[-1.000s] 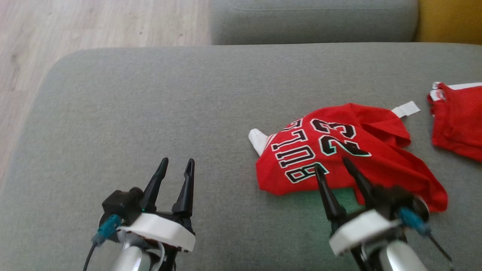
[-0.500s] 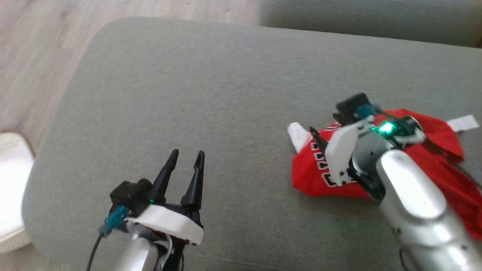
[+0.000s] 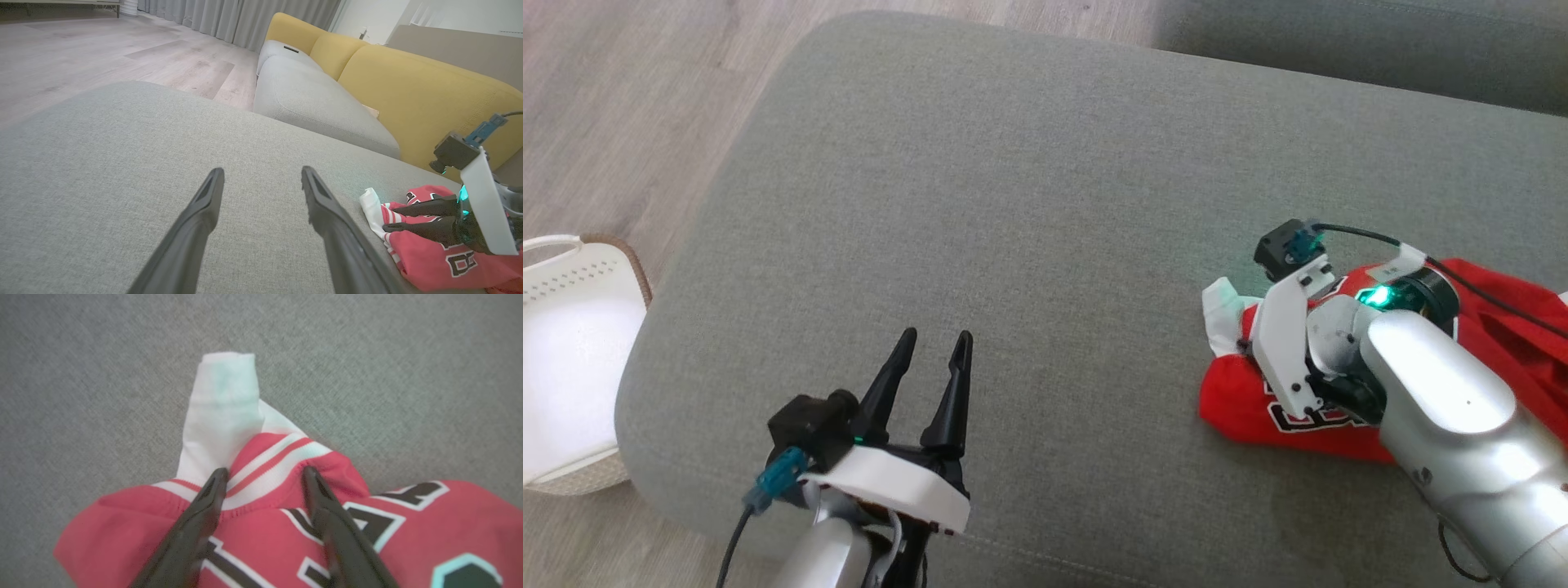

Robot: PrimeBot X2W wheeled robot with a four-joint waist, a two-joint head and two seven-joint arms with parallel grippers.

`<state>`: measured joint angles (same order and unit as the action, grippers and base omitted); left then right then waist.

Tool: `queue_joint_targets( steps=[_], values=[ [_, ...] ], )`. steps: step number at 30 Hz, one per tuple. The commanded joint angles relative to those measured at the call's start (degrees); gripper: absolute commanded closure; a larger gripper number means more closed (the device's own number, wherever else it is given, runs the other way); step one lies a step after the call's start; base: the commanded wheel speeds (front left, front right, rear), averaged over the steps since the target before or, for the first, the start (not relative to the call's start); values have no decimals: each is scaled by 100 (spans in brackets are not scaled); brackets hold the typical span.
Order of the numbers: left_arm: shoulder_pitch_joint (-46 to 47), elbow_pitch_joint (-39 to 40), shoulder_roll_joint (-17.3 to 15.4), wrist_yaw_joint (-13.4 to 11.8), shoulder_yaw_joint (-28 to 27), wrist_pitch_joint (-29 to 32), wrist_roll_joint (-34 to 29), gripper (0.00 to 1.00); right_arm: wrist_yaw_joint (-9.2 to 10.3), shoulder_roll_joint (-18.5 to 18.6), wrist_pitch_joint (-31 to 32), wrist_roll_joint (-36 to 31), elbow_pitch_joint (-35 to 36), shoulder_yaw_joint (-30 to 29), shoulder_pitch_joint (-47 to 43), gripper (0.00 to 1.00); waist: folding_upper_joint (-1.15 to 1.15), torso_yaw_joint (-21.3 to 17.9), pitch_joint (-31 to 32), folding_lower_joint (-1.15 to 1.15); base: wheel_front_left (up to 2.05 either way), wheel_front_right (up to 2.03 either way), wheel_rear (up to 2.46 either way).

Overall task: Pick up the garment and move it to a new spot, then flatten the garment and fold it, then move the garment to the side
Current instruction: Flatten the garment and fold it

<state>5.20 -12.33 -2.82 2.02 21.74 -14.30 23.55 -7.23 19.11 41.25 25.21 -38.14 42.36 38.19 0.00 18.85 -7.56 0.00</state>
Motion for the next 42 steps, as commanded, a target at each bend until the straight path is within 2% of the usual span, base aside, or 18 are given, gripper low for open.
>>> queue_joint_targets(
  steps=[1,6,7,12,16,19,24,26,29,30,31,35,37,42],
  values=[
    [263,198,-6,-16,-150,-70,49,0,-25,73,-196,33,45,74,69,100,0,2,-4,0,0,0,0],
    [268,193,-6,-9,-208,-70,6,0,-25,-54,-1289,145,14,-14,330,100,0,-59,-1,0,0,0,0],
    [268,193,-6,-9,-208,-70,6,0,-25,-54,-1289,145,14,-14,330,100,0,-59,-1,0,0,0,0],
    [281,186,-6,9,-193,-70,-16,0,-25,-191,-2437,123,-144,-239,818,100,0,-110,25,0,0,0,0],
    [293,201,-6,20,-147,-70,-12,0,-25,-361,-3020,288,-337,-370,1135,100,0,-87,18,0,0,0,0],
    [304,205,-6,31,-108,-70,-8,0,-25,-519,-3015,968,-129,-94,1179,100,0,-19,-3,0,0,0,0],
    [293,191,-6,25,-144,-70,-19,0,-25,-473,-2636,2418,705,410,1086,100,0,70,-48,0,0,0,0],
    [288,189,-6,37,-142,-70,-26,0,-25,-280,-2634,2631,827,513,1128,100,0,98,-68,0,0,0,0],
    [289,189,-6,48,-140,-70,-27,0,-25,-98,-2782,2693,523,552,1222,100,0,123,-94,0,0,0,0],
    [295,189,-6,49,-137,-70,-28,0,-25,-70,-2882,2626,291,534,1290,57,0,126,-110,0,0,0,0],
    [309,190,-6,50,-126,-70,-27,0,-25,-38,-2965,2488,15,556,1375,0,0,133,-132,0,0,0,0],
    [408,197,-6,28,-46,-70,8,0,-25,47,-3343,1594,-1572,521,1806,0,0,178,-201,0,0,0,0],
    [446,203,-6,9,-21,-70,26,0,-25,-68,-3586,1276,-2207,416,1978,0,0,183,-219,0,0,0,0],
    [442,191,-6,-21,-131,-70,-17,0,-25,-519,-4198,1055,-2902,206,2100,0,0,18,-172,0,0,0,0]
  ],
)
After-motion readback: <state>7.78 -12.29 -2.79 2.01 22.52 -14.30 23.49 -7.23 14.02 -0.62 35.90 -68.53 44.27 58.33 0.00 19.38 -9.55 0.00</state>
